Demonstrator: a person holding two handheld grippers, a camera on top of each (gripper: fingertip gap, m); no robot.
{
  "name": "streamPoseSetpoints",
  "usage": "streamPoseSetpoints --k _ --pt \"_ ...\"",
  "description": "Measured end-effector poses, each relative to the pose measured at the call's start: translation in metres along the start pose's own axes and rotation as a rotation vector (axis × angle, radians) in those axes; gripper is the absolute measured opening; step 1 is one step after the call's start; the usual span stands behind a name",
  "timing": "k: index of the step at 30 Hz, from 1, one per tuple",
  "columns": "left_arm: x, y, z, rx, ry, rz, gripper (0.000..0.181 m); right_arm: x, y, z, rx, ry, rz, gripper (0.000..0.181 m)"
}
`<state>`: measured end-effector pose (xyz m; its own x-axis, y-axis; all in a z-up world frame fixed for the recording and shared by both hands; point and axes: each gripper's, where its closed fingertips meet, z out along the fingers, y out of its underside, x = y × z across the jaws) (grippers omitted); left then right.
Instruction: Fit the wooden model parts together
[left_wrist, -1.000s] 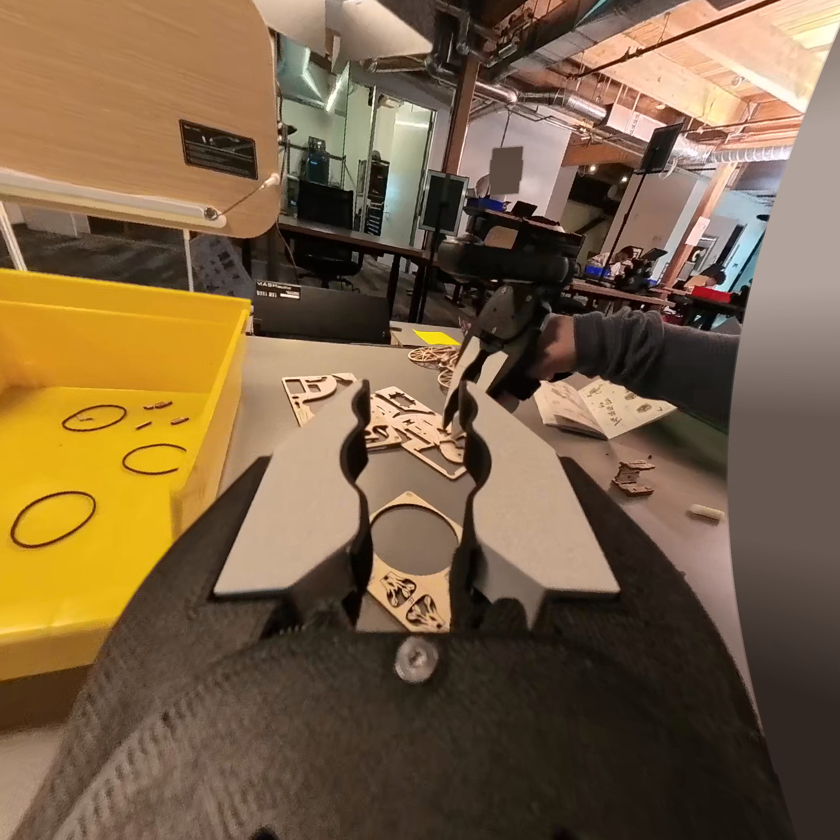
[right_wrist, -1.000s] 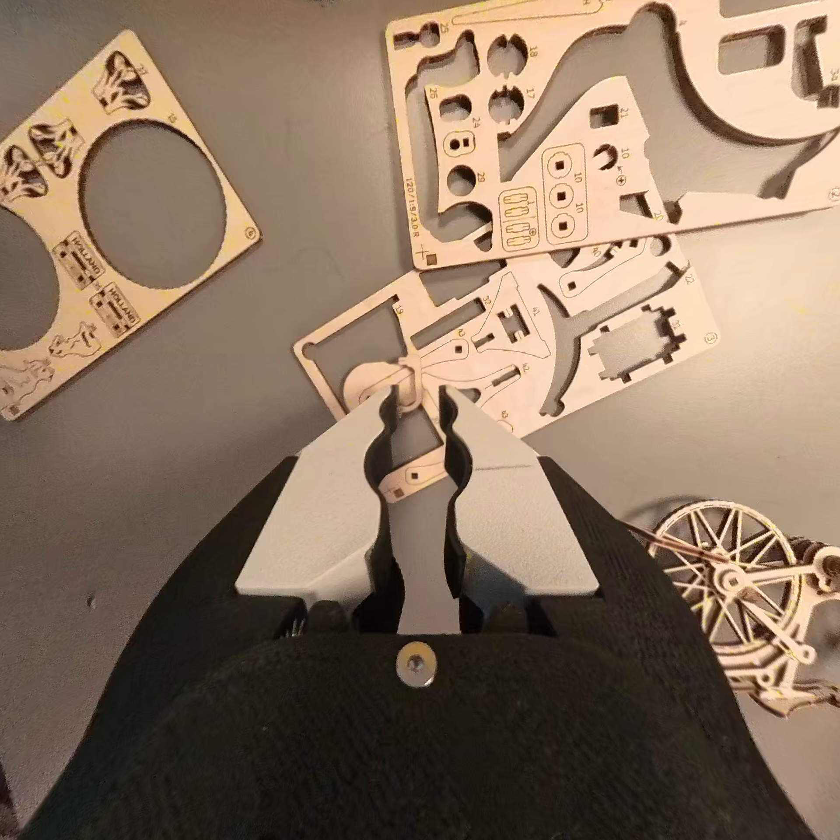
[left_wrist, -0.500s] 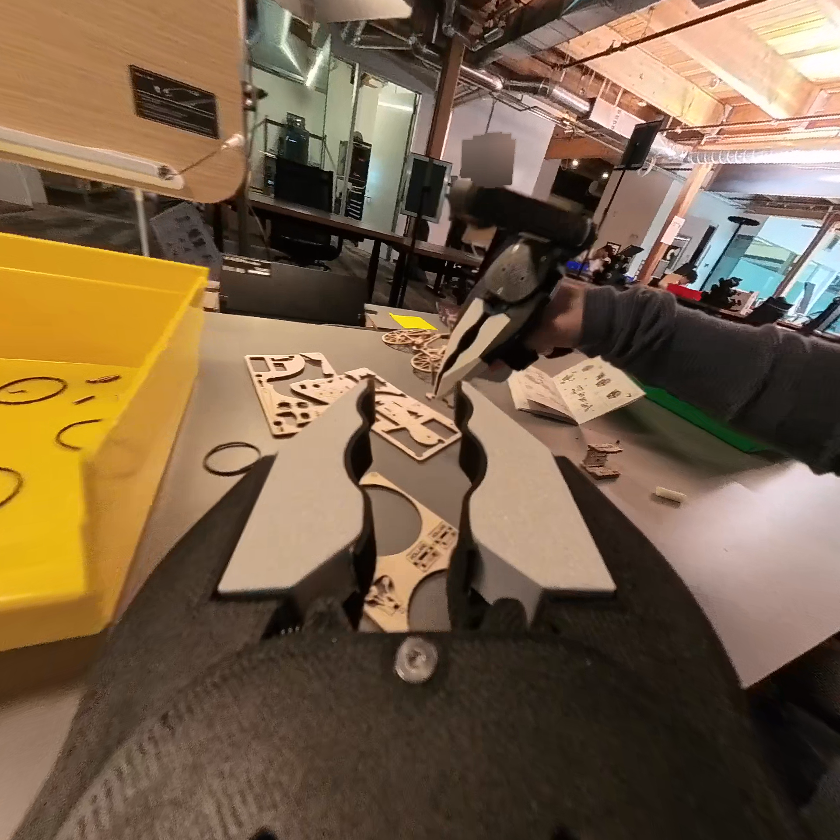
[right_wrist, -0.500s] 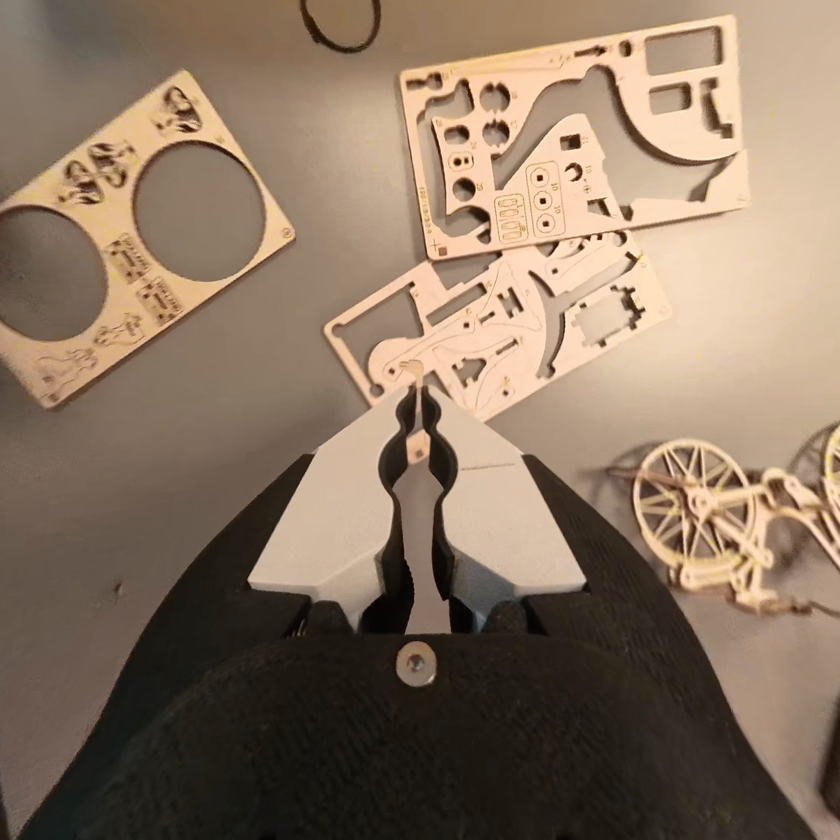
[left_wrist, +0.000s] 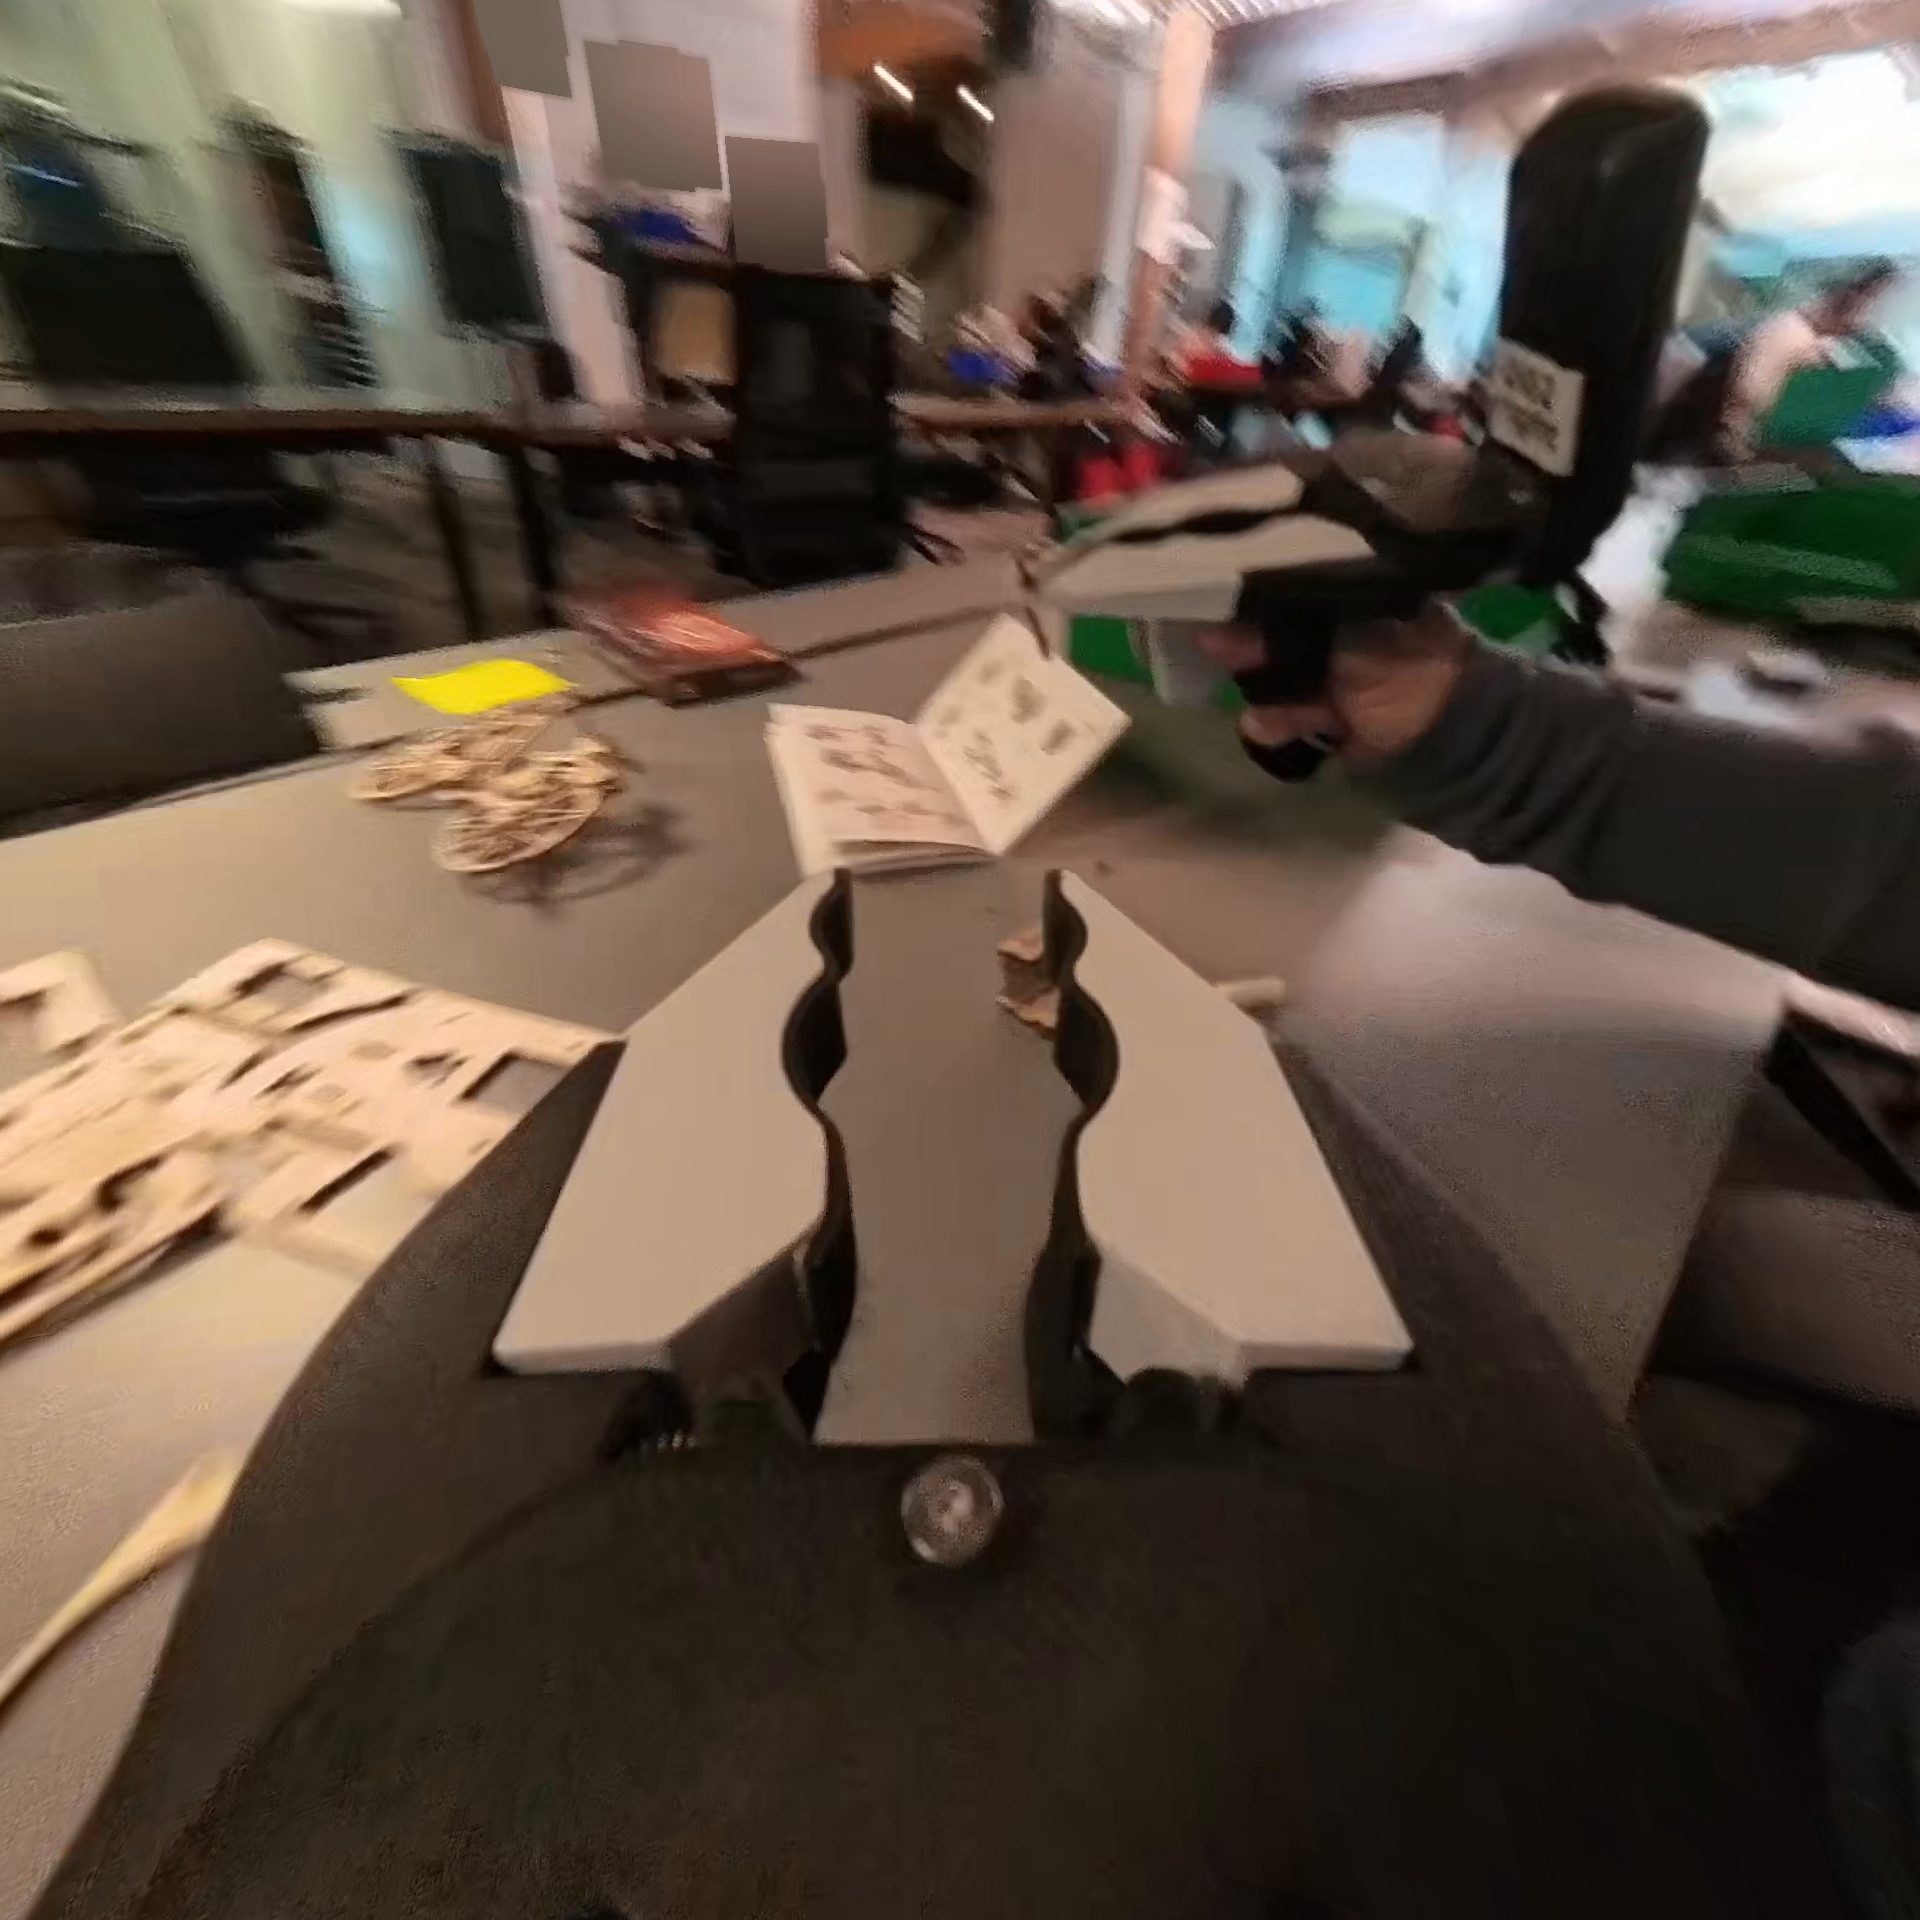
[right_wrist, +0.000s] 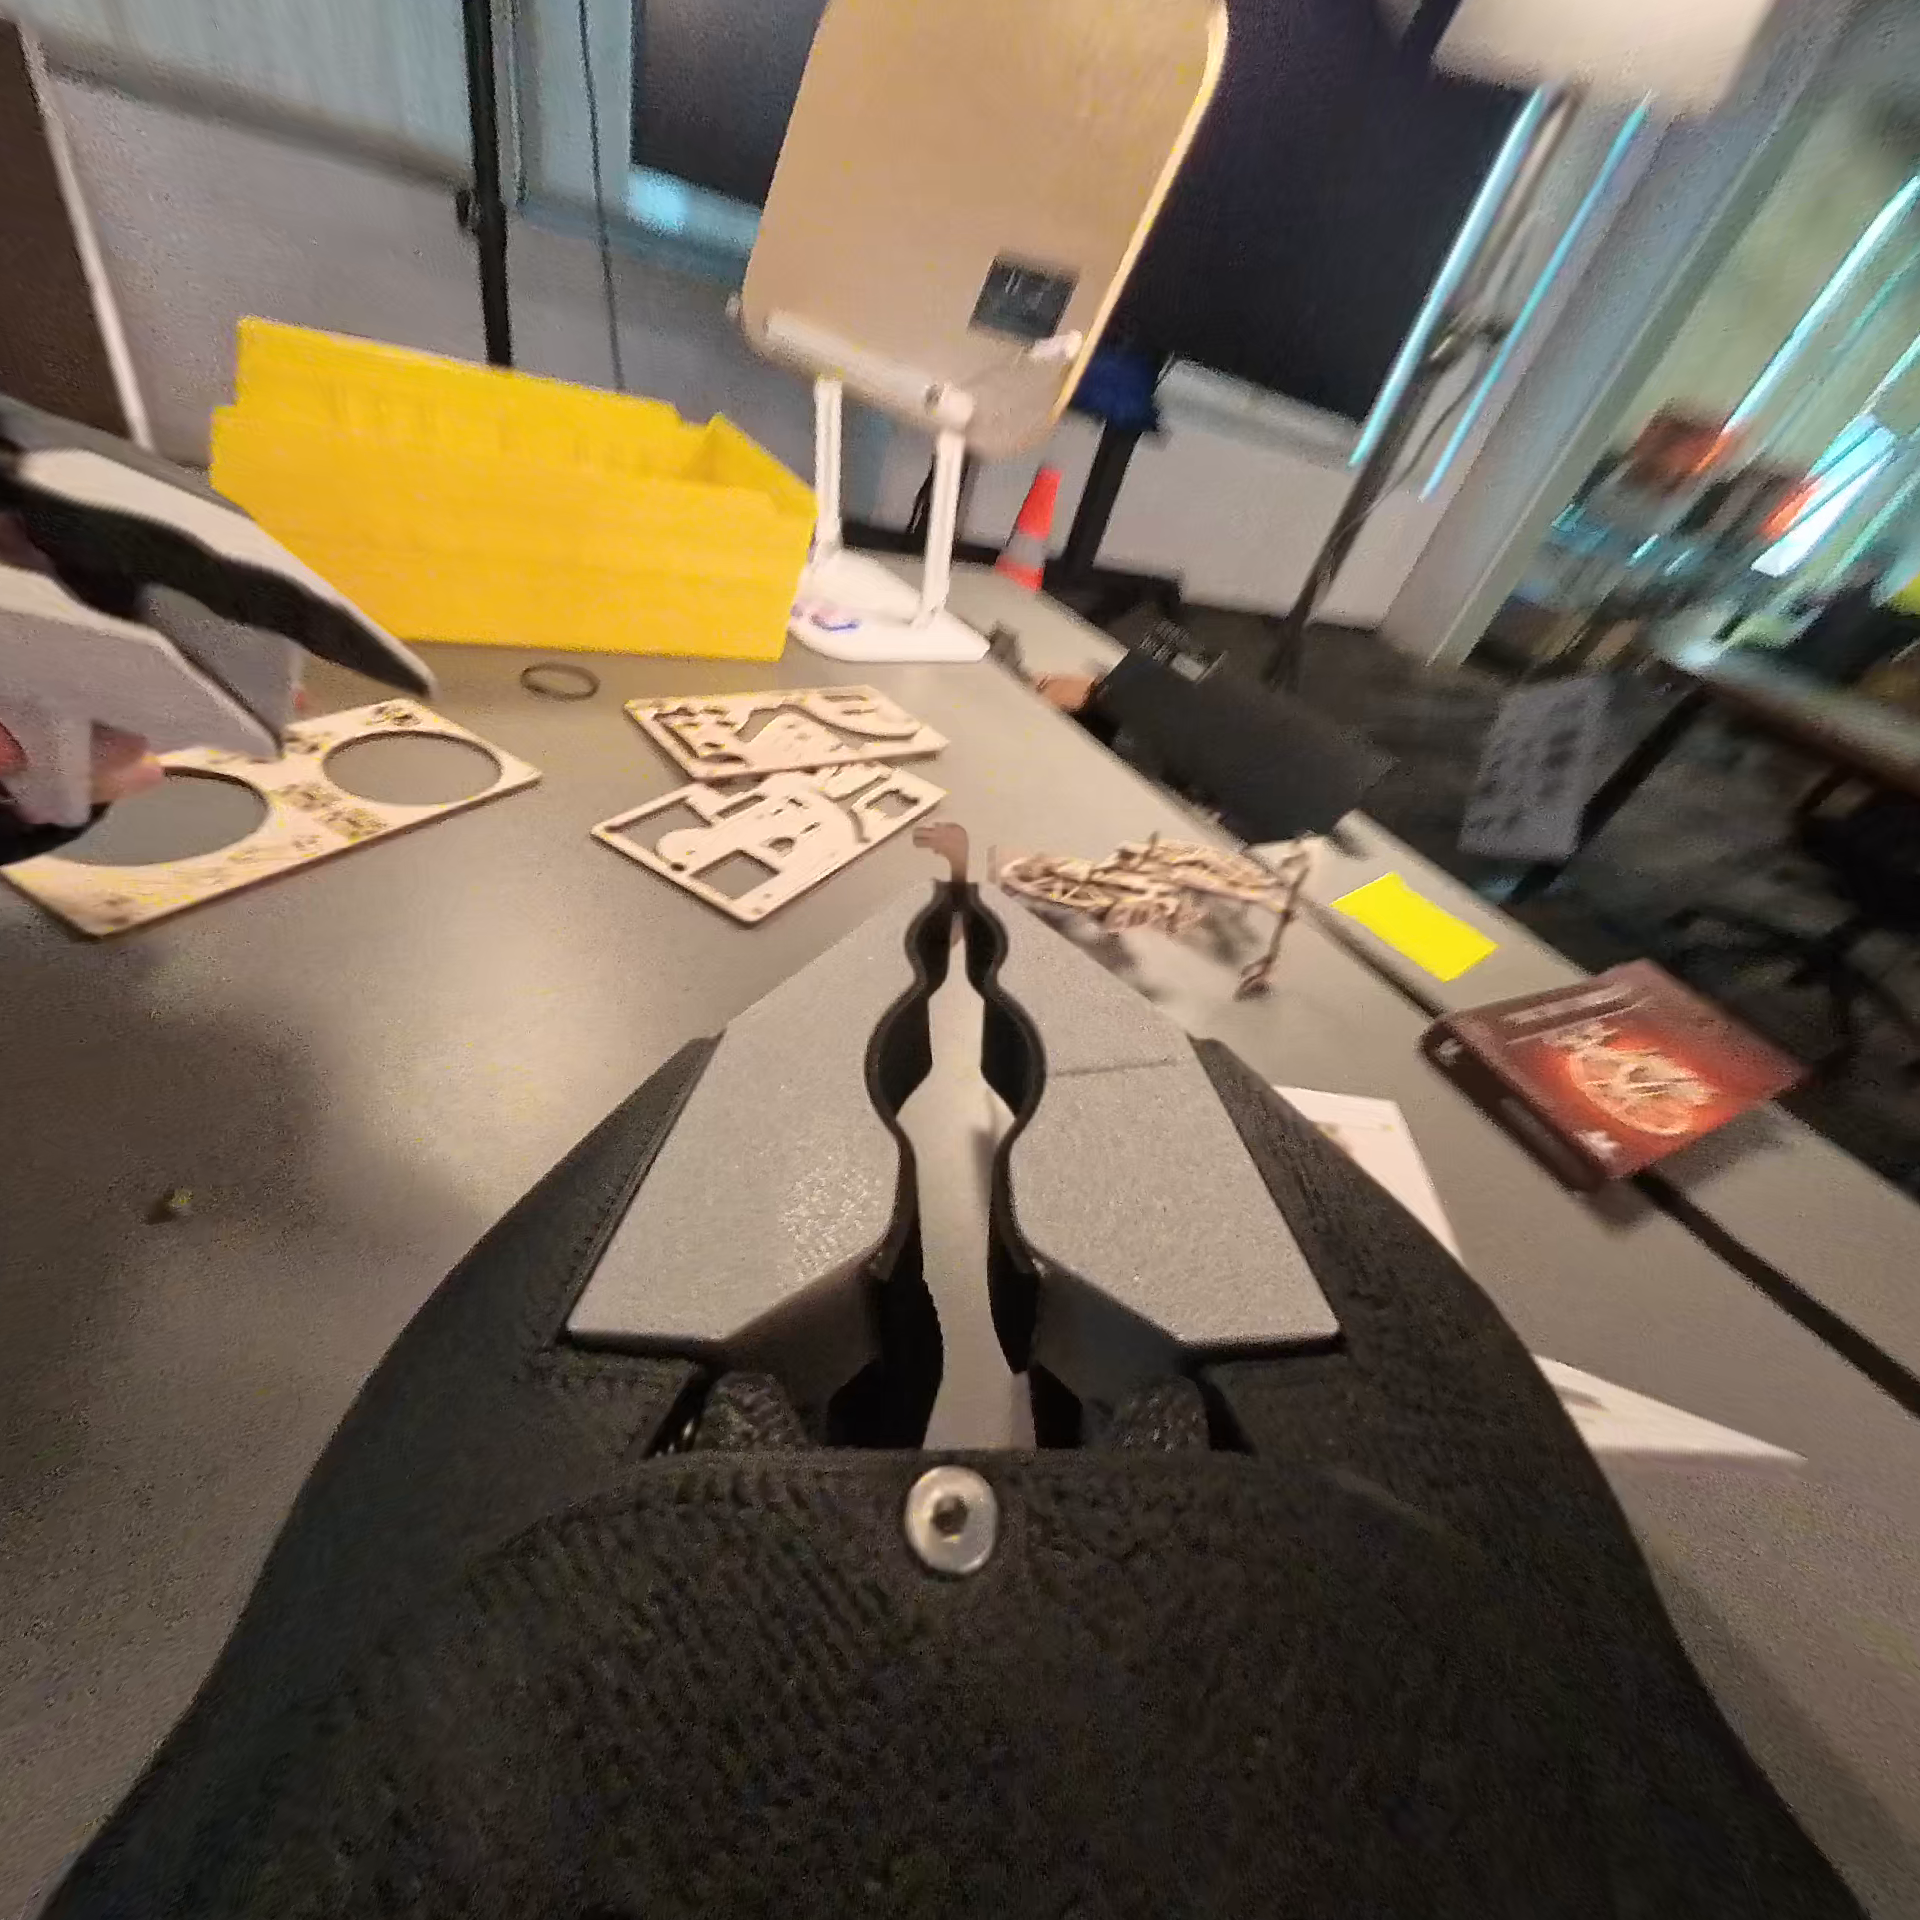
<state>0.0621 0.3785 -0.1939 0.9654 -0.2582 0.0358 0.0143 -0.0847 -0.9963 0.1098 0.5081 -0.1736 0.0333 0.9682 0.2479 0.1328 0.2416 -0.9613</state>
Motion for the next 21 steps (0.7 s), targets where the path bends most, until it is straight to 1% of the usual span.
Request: streamPoseSetpoints --k 3,5,6,8,11,13,16,17,19,21 --pt "0.018 0.020 0.045 -0.187 0.205 0.095 0.041 0.018 0.007 -0.016 0.128 0.124 -0.074 0.000" --pt "0.022 0.036 0.068 -0.298 0.305 0.147 0.048 0.034 0.014 -0.024 0.172 0.241 -0.110 0.000" --pt "0.022 0.044 0.078 -0.352 0.345 0.158 0.049 0.037 0.017 -0.026 0.192 0.268 -0.106 0.000" --pt "0.023 0.060 0.093 -0.446 0.417 0.138 0.048 0.039 0.018 -0.027 0.217 0.282 -0.098 0.000" --pt "0.027 0.079 0.104 -0.559 0.527 0.045 0.045 0.040 0.020 -0.026 0.221 0.274 -0.114 0.000" --pt "0.026 0.088 0.107 -0.587 0.547 0.018 0.044 0.039 0.022 -0.023 0.222 0.241 -0.076 0.000" --pt "0.030 0.087 0.107 -0.553 0.573 -0.023 0.041 0.038 0.020 -0.023 0.250 0.207 -0.058 0.000" --pt "0.029 0.089 0.108 -0.552 0.563 -0.020 0.040 0.039 0.019 -0.023 0.255 0.203 -0.055 0.000" --pt "0.026 0.092 0.109 -0.564 0.540 -0.014 0.038 0.045 0.017 -0.028 0.266 0.222 -0.072 0.000" --pt "0.027 0.092 0.108 -0.568 0.542 -0.023 0.037 0.059 0.015 -0.041 0.271 0.294 -0.127 0.000"
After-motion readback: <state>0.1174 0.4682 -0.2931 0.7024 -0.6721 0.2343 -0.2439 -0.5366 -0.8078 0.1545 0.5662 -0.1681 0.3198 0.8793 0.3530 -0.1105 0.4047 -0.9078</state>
